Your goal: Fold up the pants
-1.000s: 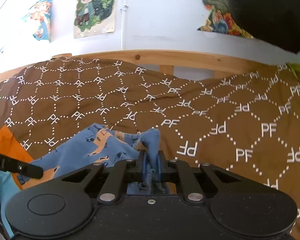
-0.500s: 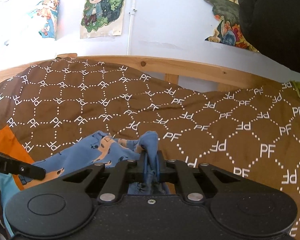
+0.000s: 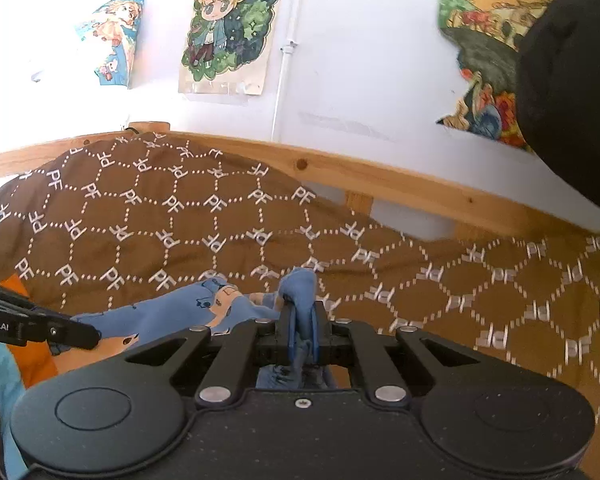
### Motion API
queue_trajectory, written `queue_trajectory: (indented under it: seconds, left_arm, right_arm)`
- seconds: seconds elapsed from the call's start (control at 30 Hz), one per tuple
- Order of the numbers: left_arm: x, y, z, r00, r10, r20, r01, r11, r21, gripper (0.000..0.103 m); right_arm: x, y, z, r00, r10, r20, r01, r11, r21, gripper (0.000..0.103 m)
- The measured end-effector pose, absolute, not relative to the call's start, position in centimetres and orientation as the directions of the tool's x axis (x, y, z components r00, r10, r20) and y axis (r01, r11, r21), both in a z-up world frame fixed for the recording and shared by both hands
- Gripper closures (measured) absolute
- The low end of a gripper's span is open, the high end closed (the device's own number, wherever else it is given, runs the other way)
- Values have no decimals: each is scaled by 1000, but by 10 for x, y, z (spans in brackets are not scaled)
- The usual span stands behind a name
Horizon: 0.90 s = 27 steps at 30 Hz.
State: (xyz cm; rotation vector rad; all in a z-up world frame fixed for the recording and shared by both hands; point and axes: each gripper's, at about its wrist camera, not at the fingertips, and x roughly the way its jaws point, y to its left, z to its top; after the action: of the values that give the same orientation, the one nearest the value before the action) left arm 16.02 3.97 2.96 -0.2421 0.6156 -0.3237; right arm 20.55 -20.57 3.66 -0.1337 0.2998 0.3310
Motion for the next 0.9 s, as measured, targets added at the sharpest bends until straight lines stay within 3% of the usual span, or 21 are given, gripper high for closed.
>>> queue_trajectory:
  seconds: [0.1,0.27,0.5,0.7,0.83,0.87,0.9]
  left_arm:
    - [175,34,37,800,-354,-484,237,928,-288,88]
    - [208,31,28,847,-340,-409,194,914,-357,88]
    - [236,43,-27,796,-301,-526,130,933,-337,88]
    - [240,56,-36,771,-320,-551,107,917,-383,88]
    - [240,56,-32,767,-323,-554,107,917,-385,86]
    - [240,57,-30,767,-325,-553,105,914,-392,83]
    - [240,57,-28,766,-327,-554,101,912,-398,73]
  right_arm:
    - [227,-206,48,905,298,-304,-345,932,-113,96]
    - [269,-205,46,915,262,-308,-320,935,-155,96]
    - [315,-216,-7,891,164,-423,-224,970,-94,97]
    - [313,-230,-22,903,133,-409,-165,985,-42,94]
    - [306,-227,-19,911,132,-390,-154,988,-25,77]
    - [303,-227,-18,914,133,-382,-153,988,-22,70]
    - [300,-226,-15,918,130,-376,-150,988,-23,67]
